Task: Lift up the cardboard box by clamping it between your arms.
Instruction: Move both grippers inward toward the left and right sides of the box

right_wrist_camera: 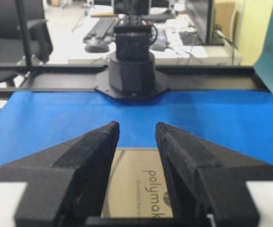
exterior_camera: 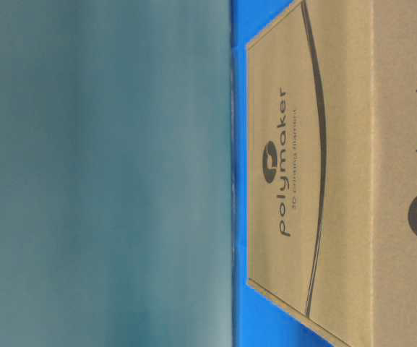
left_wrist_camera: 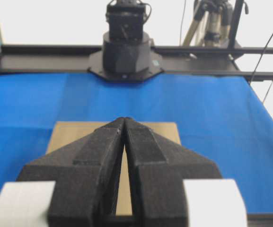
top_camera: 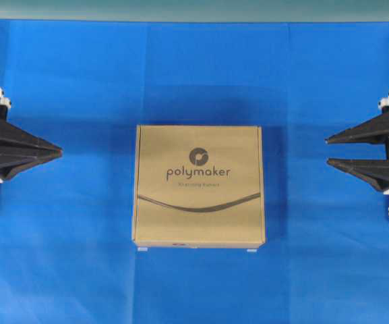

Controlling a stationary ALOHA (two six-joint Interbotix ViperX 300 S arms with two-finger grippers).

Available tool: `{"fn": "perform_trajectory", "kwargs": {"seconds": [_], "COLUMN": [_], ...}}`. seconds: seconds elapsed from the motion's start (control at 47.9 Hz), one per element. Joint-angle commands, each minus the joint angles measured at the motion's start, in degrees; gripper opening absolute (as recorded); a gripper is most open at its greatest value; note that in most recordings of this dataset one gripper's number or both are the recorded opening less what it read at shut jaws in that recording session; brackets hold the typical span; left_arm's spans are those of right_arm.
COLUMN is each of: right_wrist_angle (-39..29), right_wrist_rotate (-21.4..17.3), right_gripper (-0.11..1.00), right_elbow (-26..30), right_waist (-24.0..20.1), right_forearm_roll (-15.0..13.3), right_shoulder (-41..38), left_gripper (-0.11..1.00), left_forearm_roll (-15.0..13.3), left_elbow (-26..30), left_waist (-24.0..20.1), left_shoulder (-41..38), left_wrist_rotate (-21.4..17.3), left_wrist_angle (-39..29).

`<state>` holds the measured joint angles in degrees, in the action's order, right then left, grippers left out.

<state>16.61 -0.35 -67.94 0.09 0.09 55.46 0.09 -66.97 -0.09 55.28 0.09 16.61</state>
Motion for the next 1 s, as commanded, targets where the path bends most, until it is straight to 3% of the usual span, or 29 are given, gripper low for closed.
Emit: {"fn": "perform_trajectory", "kwargs": {"seconds": [0.0,0.104,0.188,0.376,0.689,0.855,0.918,0.981], "right_wrist_angle": [-0.5,-9.6,-20.7,-38.5,-48.6,-50.0,-50.1,-50.3], "right_wrist_rotate": [0.2,-0.4,-0.4,-0.1,0.0,0.4,0.6,0.9], "right_gripper": [0.14,0.05,-0.02,-0.02,0.02,0.2,0.33,0.53], "right_elbow": [0.9,1.5,3.1,5.5,5.5,5.7,5.7,5.7], "right_waist": [1.1,2.1,3.5,5.1,5.2,5.2,5.2,5.2], "right_forearm_roll": [0.7,3.3,3.3,3.0,0.7,0.4,0.4,0.4], "right_shoulder": [-1.0,-0.9,-1.1,-2.5,-8.8,-11.5,-12.4,-13.3], "left_gripper": [0.05,0.0,0.0,0.0,0.0,0.04,0.15,0.33], "left_forearm_roll": [0.9,0.9,1.0,1.0,1.0,1.0,1.0,1.0], "left_elbow": [2.0,3.8,4.9,5.7,6.9,8.1,8.2,8.1], "left_waist": [0.0,-0.1,-0.1,-0.3,-0.8,-1.7,-1.7,-1.8], "left_shoulder": [-2.4,-4.0,-5.2,-8.2,-15.0,-19.2,-20.4,-21.4], "left_wrist_rotate": [1.6,1.9,1.9,1.8,2.0,2.1,2.1,2.1], "left_wrist_angle": [-3.7,-9.6,-14.0,-22.5,-28.1,-31.4,-31.6,-31.6]}}
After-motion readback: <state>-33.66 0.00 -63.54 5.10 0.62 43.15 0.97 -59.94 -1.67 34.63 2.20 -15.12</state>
